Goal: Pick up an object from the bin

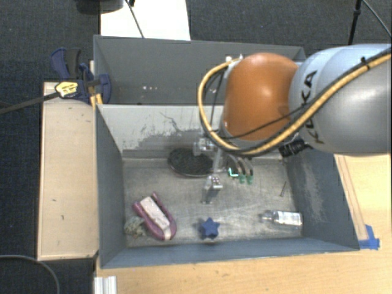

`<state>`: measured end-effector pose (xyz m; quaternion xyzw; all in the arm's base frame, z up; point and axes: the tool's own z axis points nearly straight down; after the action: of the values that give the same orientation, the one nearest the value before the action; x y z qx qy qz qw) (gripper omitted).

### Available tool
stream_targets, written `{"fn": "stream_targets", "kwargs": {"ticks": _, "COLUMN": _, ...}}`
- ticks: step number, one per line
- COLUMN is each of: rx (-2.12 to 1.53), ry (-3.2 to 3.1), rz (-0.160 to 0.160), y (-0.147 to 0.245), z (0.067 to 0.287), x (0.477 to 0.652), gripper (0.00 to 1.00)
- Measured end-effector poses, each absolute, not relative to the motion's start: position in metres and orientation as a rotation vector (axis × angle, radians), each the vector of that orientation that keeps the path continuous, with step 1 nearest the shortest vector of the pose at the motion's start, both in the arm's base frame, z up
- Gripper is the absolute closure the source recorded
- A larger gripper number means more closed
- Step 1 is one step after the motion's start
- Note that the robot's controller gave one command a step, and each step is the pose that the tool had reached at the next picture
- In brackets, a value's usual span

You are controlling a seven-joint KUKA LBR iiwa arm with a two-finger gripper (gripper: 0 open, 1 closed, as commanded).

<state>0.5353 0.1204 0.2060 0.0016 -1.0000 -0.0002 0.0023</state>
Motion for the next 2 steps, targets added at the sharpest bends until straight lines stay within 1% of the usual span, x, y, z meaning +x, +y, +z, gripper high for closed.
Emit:
{"fn": "stream_targets", "kwargs": {"ticks": 1, "rx": -0.033, "ry": -3.152, "rz": -0.006, "y": 0.1076, "z": 0.0713, "x": 0.5787, "gripper": 0.0}}
{"fn": "stream_targets", "kwargs": {"ticks": 2, "rx": -0.038, "ry": -3.142, "rz": -0.004, "y": 0.1079, "z": 0.0723, "x": 0.5763, "gripper": 1.0}}
